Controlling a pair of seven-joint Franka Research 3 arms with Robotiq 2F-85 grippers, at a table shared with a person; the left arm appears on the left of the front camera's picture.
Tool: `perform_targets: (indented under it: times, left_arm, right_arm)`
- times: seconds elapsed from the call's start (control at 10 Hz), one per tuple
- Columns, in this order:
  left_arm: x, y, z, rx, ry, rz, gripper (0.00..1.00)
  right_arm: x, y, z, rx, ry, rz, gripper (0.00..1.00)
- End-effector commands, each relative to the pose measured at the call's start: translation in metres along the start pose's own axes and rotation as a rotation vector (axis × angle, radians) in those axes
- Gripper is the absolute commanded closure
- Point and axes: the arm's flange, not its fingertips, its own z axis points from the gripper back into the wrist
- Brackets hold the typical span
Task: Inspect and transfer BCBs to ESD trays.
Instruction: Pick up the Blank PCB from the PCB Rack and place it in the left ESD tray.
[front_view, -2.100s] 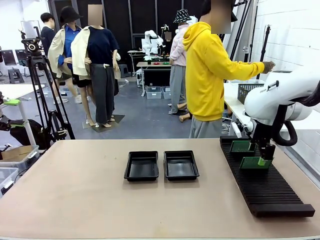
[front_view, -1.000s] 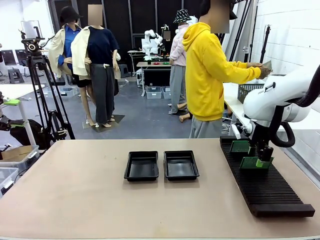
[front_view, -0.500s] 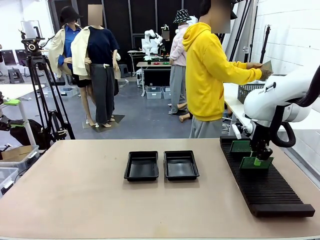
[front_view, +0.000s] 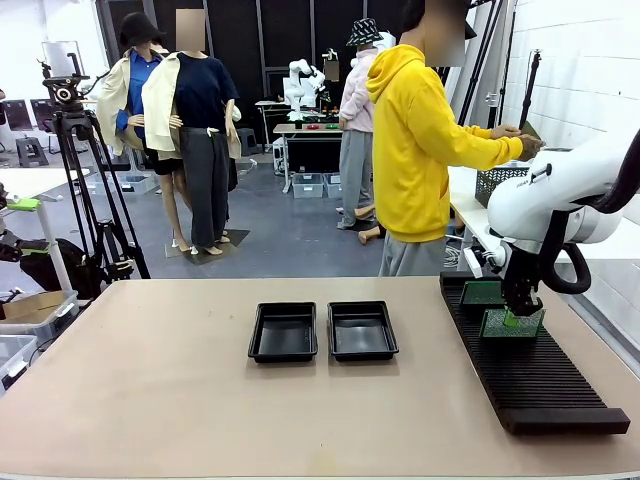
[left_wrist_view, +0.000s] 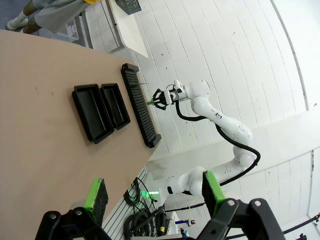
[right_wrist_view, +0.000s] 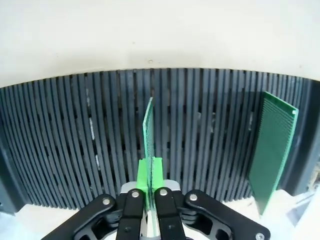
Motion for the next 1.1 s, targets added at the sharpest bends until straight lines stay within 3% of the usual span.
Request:
perform_targets:
  times: [0.0, 1.0]
  left_arm:
    - [0.001, -0.004, 0.001, 0.003, -0.009, 0.010, 0.00]
    - [0.001, -0.004, 0.001, 0.003, -0.009, 0.010, 0.00]
  right_arm:
    - [-0.001, -0.004, -0.002, 0.045, -0.019, 0.024, 1.00]
    - [0.004, 0.001, 0.010, 0.007, 0.019, -0.001, 1.00]
